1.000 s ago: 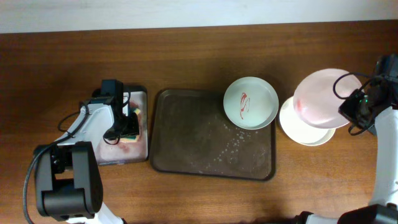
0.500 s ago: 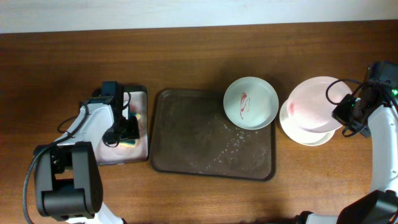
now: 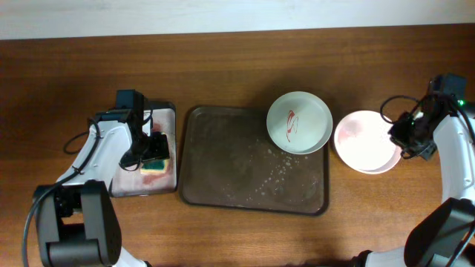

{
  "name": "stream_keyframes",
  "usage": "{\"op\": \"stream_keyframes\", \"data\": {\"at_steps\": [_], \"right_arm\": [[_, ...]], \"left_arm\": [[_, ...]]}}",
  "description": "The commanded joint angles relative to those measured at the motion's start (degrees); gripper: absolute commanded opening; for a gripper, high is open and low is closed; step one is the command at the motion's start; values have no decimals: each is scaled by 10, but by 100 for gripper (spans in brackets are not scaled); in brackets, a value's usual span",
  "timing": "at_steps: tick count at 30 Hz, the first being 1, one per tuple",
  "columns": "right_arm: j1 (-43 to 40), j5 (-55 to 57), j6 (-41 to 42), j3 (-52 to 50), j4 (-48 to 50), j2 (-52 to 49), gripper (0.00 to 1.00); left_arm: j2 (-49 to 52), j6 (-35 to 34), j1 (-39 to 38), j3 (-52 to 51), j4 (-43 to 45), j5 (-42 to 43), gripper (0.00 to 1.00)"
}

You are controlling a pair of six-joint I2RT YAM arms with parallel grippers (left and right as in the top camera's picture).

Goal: Clean dirty plates on tray and stack at the side
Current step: 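Carry the pink-stained plate right and set it on the plate stack, then grip the last white plate's rim with the right gripper and pull it center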

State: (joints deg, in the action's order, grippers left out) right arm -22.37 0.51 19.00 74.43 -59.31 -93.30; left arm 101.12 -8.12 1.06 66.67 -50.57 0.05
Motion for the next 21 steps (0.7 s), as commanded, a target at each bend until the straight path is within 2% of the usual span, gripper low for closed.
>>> {"op": "stream_keyframes", "data": {"at_steps": [1, 4, 5, 10, 14, 21], "right_arm": [[2, -229, -113, -4, 26, -1, 46], [21, -272, -144, -4, 38, -1, 54], [30, -262, -143, -4, 43, -1, 55], [89, -178, -143, -4, 90, -2, 58], [135, -130, -144, -5, 141, -22, 59], [166, -130, -143, -5, 209, -105, 56]], "left_arm": [[-11, 1, 1, 8, -1, 8, 81], [-11, 1, 1, 8, 0, 8, 82], [-11, 1, 1, 8, -1, 8, 86], [-11, 1, 1, 8, -1, 8, 87], [-11, 1, 1, 8, -1, 8, 89], [-11, 1, 1, 8, 0, 8, 91]]}}
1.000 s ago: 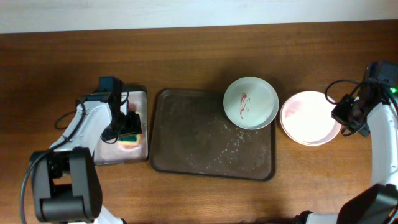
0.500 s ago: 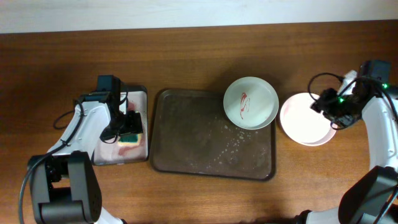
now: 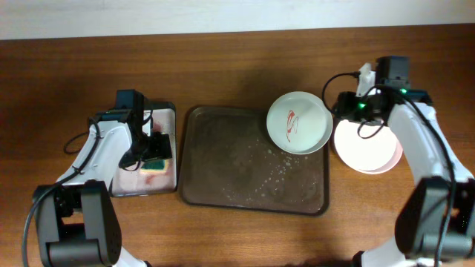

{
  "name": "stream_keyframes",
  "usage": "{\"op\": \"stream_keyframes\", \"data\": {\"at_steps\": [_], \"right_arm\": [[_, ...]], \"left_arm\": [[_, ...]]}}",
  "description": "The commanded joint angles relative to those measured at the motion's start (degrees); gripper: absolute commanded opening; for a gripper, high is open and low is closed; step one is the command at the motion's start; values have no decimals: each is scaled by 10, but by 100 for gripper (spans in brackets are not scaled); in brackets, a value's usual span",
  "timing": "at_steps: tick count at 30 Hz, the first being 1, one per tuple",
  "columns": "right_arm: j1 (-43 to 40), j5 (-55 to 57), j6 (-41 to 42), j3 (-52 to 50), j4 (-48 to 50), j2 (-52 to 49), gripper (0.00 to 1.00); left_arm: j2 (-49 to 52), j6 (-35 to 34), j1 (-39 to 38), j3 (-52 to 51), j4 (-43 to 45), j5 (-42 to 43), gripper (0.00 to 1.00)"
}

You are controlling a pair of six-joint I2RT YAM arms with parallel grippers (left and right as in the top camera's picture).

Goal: Clean dirty plates on tray and stack at the side
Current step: 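Grip the last white plate's rim with the right gripper and pull it center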

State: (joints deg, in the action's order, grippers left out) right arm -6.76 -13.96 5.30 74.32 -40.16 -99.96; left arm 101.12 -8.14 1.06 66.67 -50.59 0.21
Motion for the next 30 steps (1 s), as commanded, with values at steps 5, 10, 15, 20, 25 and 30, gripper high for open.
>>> {"op": "stream_keyframes", "data": {"at_steps": [5, 10, 15, 20, 25, 30], "right_arm": [[21, 7, -6, -4, 52, -89, 47], [29, 7, -6, -4, 57, -115, 38], [31, 7, -6, -6, 50, -120, 15], [31, -12, -6, -6, 23, -119, 4], [43, -104, -6, -6, -37, -111, 4], [99, -122, -5, -6, -92, -110, 4]], "left_arm": [[-11, 1, 1, 8, 2, 7, 91], [-11, 1, 1, 8, 2, 7, 91], [-11, 1, 1, 8, 2, 7, 91], [-11, 1, 1, 8, 2, 7, 92], [-11, 1, 1, 8, 6, 7, 92], [-11, 1, 1, 8, 16, 7, 93]]}}
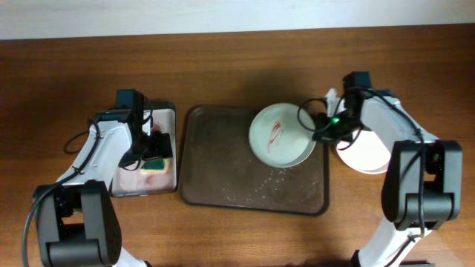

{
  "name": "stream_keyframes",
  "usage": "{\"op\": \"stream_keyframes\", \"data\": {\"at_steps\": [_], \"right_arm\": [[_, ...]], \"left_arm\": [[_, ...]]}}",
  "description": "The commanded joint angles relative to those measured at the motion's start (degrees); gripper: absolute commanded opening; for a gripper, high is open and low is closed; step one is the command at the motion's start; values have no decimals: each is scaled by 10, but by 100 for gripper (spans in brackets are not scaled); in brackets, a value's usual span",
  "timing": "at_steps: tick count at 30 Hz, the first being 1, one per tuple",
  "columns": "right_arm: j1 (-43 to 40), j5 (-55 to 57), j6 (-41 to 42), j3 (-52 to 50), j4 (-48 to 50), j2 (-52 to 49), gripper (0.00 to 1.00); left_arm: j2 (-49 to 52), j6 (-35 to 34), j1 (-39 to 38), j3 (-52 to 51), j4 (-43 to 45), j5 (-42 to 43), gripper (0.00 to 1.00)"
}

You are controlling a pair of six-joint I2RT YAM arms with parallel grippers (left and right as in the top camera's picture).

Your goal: Clean dirty plates on tray and stack at the side

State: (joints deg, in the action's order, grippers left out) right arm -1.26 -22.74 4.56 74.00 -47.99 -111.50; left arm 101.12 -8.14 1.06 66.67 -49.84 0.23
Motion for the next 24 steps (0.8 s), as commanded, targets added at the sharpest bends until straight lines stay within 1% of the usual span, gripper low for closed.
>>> {"op": "stream_keyframes", "data": {"at_steps": [1, 4, 6, 8, 9, 14, 17, 18, 20, 21, 22, 23, 24], "right_arm": [[54, -34, 4, -3, -14, 5, 4], [88, -10, 27, -3, -6, 5, 4], [107, 33, 50, -3, -2, 5, 4], [123, 55, 58, -3, 3, 5, 4], [127, 55, 58, -3, 5, 5, 4], [141, 55, 58, -3, 9, 5, 4], [141, 54, 58, -3, 9, 5, 4], [141, 55, 58, -3, 9, 5, 4], [141, 54, 58, -3, 9, 5, 4], [141, 54, 58, -3, 9, 5, 4], [141, 54, 58, -3, 9, 5, 4], [141, 55, 58, -3, 9, 5, 4], [141, 54, 58, -3, 9, 5, 4]], "left_arm": [[-11, 1, 1, 8, 12, 6, 93], [-11, 1, 1, 8, 26, 6, 92], [-10, 1, 1, 7, 33, 4, 86], [-8, 1, 1, 5, 42, 3, 84], [-7, 1, 1, 3, 45, 2, 79], [-6, 0, 1, -31, 79, -15, 79], [-6, 1, 1, -58, 109, -15, 74], [-6, 0, 1, -65, 116, -15, 70], [-6, 1, 1, -79, 130, -15, 54], [-6, 1, 1, -84, 135, -15, 49], [-6, 0, 1, -86, 136, -15, 28], [-6, 1, 1, -86, 136, -15, 13], [-6, 1, 1, -85, 137, -16, 2]]}}
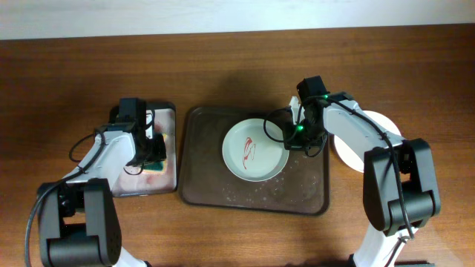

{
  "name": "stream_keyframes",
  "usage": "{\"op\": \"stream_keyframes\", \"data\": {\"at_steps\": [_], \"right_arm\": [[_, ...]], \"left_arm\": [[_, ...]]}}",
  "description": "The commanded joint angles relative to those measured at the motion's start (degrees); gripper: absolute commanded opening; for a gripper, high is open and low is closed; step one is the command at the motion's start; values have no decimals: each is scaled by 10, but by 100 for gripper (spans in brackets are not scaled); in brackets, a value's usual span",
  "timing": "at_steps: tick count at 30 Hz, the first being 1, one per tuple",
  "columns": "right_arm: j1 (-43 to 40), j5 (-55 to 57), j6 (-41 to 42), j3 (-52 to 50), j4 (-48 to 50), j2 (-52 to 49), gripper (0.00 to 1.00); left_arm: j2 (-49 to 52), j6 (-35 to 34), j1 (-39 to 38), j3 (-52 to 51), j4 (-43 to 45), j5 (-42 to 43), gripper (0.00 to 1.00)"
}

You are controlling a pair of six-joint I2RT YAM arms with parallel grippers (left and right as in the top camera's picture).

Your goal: Clean dirty plates on tray and stack at the side

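A white dirty plate with a red smear lies in the middle of the brown tray. My right gripper sits at the plate's right rim and looks shut on it. On the table to the right, a stack of clean white plates is partly covered by the right arm. At the left, my left gripper is down in a small dish, shut on a green and yellow sponge.
The small pink-stained dish holding the sponge stands just left of the brown tray. Water drops or foam speckle the tray's lower right part. The right arm's cable hangs over the tray's right edge.
The right gripper has moved left and a little down with the dirty plate, from the tray's upper right part to its middle. The left arm has shifted slightly over the sponge.
At first the right gripper was by the clean stack, right of the tray, and the dirty plate sat on the tray's upper right corner. Then the gripper was at the plate's right rim. After that the plate stood further left, and now it lies mid-tray. The left gripper stayed at the sponge.
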State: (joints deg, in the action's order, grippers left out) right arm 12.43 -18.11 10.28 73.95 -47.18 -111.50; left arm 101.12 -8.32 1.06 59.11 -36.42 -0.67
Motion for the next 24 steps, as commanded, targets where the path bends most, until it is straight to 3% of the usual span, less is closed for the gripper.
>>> {"op": "stream_keyframes", "data": {"at_steps": [1, 15, 24], "right_arm": [[4, 8, 1, -2, 0, 5, 4], [4, 8, 1, -2, 0, 5, 4], [4, 9, 1, -2, 1, 5, 4]], "left_arm": [[-6, 3, 1, -9, 4, -6, 0], [-86, 28, 1, 60, -26, 7, 0], [-171, 28, 1, 61, -12, -133, 0]]}}
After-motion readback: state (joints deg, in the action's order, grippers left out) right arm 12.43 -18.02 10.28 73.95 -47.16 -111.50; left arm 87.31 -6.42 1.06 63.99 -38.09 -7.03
